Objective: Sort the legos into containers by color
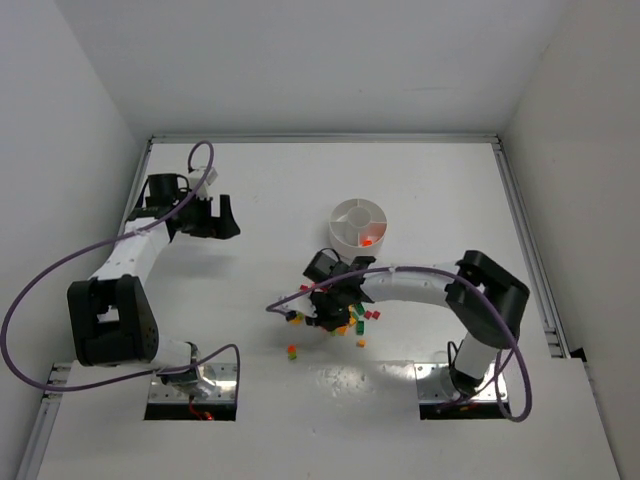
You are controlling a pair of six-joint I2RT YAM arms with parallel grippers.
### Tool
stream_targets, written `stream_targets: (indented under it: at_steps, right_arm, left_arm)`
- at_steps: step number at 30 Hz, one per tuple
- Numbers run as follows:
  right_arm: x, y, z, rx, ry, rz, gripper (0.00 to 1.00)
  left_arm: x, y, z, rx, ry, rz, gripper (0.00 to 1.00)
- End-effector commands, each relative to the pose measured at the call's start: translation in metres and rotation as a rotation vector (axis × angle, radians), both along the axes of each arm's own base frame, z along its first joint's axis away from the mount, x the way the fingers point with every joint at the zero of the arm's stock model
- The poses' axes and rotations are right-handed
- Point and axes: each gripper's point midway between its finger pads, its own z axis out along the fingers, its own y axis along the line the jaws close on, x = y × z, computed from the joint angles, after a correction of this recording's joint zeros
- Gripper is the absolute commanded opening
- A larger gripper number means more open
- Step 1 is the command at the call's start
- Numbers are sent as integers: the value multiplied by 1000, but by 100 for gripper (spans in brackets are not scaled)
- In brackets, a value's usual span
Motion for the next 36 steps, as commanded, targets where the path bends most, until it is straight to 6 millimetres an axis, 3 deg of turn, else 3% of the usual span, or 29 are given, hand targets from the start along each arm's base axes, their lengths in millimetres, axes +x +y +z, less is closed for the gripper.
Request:
stream_targets:
  at_steps: [1, 2, 9, 14, 15, 18, 25, 31, 35, 36]
  right_arm:
    - [39, -15, 36, 24, -151, -79, 0]
    - [49, -16, 52, 58, -189, -104, 0]
    - [108, -48, 105, 90, -261, -318, 0]
    - [164, -87, 109, 65, -273, -515, 0]
    - [172, -102, 108, 39, -258, -560, 0]
    - [198, -112, 114, 52, -254, -620, 0]
    - [225, -110, 107, 59, -214, -647, 0]
    - [230, -116, 104, 35, -197, -656, 29]
    - [225, -117, 103, 27, -186, -636, 35]
    - [222, -117, 114, 45, -196, -623, 35]
  left_arm:
    - [9, 1, 6, -17, -40, -3, 99]
    - [9, 1, 6, -17, -40, -3, 99]
    - [17, 1, 8, -30, -37, -3, 99]
    - [22, -2, 8, -30, -35, -13, 99]
    - [23, -6, 12, -35, -40, -17, 99]
    - [23, -8, 11, -26, -39, -18, 99]
    - [24, -4, 10, -11, -38, -5, 99]
    - [24, -2, 16, 5, -59, -4, 99]
    - [20, -3, 11, 3, -41, -4, 99]
    - [20, -3, 11, 3, -41, -4, 99]
